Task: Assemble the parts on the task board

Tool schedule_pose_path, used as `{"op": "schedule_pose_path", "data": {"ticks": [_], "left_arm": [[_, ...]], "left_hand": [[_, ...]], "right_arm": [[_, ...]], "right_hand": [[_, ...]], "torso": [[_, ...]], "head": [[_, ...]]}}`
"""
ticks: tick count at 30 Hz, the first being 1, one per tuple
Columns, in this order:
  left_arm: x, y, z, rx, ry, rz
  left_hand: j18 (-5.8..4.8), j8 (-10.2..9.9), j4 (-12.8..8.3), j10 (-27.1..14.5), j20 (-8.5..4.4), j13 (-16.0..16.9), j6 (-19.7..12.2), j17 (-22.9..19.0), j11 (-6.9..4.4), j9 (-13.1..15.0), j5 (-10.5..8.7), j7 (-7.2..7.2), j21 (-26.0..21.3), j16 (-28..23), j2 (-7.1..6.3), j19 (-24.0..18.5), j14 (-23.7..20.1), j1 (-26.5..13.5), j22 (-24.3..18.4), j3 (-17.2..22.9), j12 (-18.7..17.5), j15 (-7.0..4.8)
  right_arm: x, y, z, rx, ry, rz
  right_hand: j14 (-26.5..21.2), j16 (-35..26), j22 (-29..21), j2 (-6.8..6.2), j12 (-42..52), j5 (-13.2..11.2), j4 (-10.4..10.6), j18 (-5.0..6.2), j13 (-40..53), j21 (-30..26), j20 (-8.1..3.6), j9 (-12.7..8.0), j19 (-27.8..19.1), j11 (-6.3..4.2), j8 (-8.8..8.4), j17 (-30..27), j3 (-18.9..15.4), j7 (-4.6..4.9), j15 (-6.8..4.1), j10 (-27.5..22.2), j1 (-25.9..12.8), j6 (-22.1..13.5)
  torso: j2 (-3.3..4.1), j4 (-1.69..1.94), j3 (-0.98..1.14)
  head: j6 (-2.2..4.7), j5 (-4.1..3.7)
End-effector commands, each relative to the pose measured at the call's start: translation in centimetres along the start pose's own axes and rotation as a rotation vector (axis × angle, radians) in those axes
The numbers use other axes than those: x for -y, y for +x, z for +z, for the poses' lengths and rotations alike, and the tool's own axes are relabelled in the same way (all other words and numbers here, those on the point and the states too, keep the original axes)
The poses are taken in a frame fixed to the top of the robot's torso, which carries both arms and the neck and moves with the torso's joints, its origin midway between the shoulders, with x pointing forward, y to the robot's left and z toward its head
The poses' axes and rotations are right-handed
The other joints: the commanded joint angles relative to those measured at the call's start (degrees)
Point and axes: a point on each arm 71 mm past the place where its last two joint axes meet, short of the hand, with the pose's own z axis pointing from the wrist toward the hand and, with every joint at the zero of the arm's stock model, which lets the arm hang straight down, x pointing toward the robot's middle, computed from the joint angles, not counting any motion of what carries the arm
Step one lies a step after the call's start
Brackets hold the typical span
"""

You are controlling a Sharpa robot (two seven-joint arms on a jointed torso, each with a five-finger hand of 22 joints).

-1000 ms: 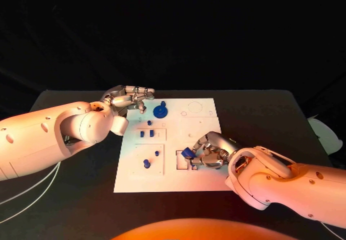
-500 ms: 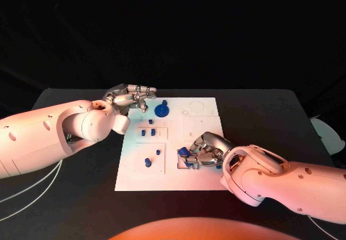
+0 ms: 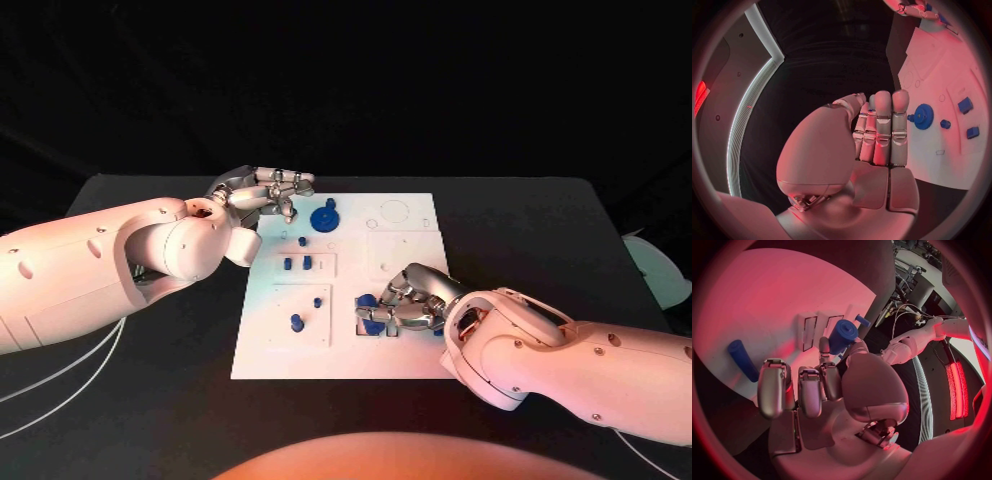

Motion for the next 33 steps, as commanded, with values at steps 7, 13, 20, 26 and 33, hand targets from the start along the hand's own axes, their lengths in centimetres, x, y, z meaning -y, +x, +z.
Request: {"op": "schedule_pose_path", "data": {"ticks": [7,13,20,26,33], "left_arm": [[0.1,0.3,0.0,-0.020,0.002,-0.005],[0.1,0.2,0.0,-0.020,0.001,-0.005],[0.1,0.2,0.0,-0.020,0.000,-0.005],[0.0,0.2,0.0,-0.020,-0.001,-0.005],[0.0,0.1,-0.1,-0.019,-0.001,-0.005]], "left_hand": [[0.42,0.0,-0.2,-0.4,0.02,0.0,-0.1,-0.1,0.11,-0.1,-0.04,0.09,-0.3,-0.3,0.24,-0.3,-0.4,-0.5,0.0,-0.1,0.2,0.14],[0.42,0.0,-0.2,-0.4,0.02,0.0,-0.1,-0.1,0.11,-0.1,-0.04,0.09,-0.3,-0.3,0.24,-0.3,-0.4,-0.5,0.0,-0.1,0.2,0.14],[0.42,0.0,-0.2,-0.4,0.02,0.0,-0.1,-0.1,0.11,-0.1,-0.04,0.09,-0.3,-0.3,0.24,-0.3,-0.4,-0.5,0.0,-0.1,0.2,0.14],[0.42,0.0,-0.2,-0.4,0.02,0.0,-0.1,-0.1,0.11,-0.1,-0.04,0.09,-0.3,-0.3,0.24,-0.3,-0.4,-0.5,0.0,-0.1,0.2,0.14],[0.42,0.0,-0.2,-0.4,0.02,0.0,-0.1,-0.1,0.11,-0.1,-0.04,0.09,-0.3,-0.3,0.24,-0.3,-0.4,-0.5,0.0,-0.1,0.2,0.14]], "right_arm": [[-0.1,0.0,0.0,-0.001,-0.007,-0.041],[0.0,-0.1,0.0,0.013,-0.011,-0.050],[0.0,-0.2,-0.2,0.019,-0.018,-0.058],[-0.2,-0.2,-0.7,0.016,-0.041,-0.069],[-0.3,-0.2,-1.6,-0.002,-0.072,-0.096]], "right_hand": [[5.8,0.2,12.0,-1.86,-0.1,-7.9,0.2,-0.72,6.2,-0.2,-0.44,0.7,2.5,0.31,0.00,13.7,0.0,-0.51,-0.26,1.6,-3.2,0.3],[5.7,0.1,11.9,-2.76,-0.6,-9.7,0.3,-0.63,6.0,-0.8,-0.39,0.9,2.4,0.37,0.01,13.5,0.8,-0.44,-0.21,1.4,-4.2,0.0],[5.7,0.1,11.9,-2.63,-0.6,-9.7,0.2,-0.64,6.0,-0.7,-0.37,1.0,2.4,0.38,0.04,13.5,1.4,-0.43,-0.18,1.4,-4.2,0.0],[5.8,0.2,12.0,-2.11,-0.2,-8.0,0.0,-0.69,6.4,-0.4,-0.38,1.3,2.5,0.32,0.16,13.8,2.2,-0.51,-0.22,1.6,-3.1,0.0],[5.9,0.4,12.1,-1.65,0.4,-3.6,-0.6,-0.78,7.0,0.1,-0.52,1.7,2.6,0.12,0.35,14.2,3.1,-0.72,-0.39,1.9,1.5,0.0]], "torso": [[-0.04,-0.03,-0.01],[-0.05,-0.02,-0.03],[-0.02,0.01,0.02],[-0.02,-0.02,0.05],[-0.03,-0.04,0.03]], "head": [[-0.10,0.01],[-0.04,-0.02],[-0.01,0.01],[0.00,0.05],[-0.01,0.14]]}}
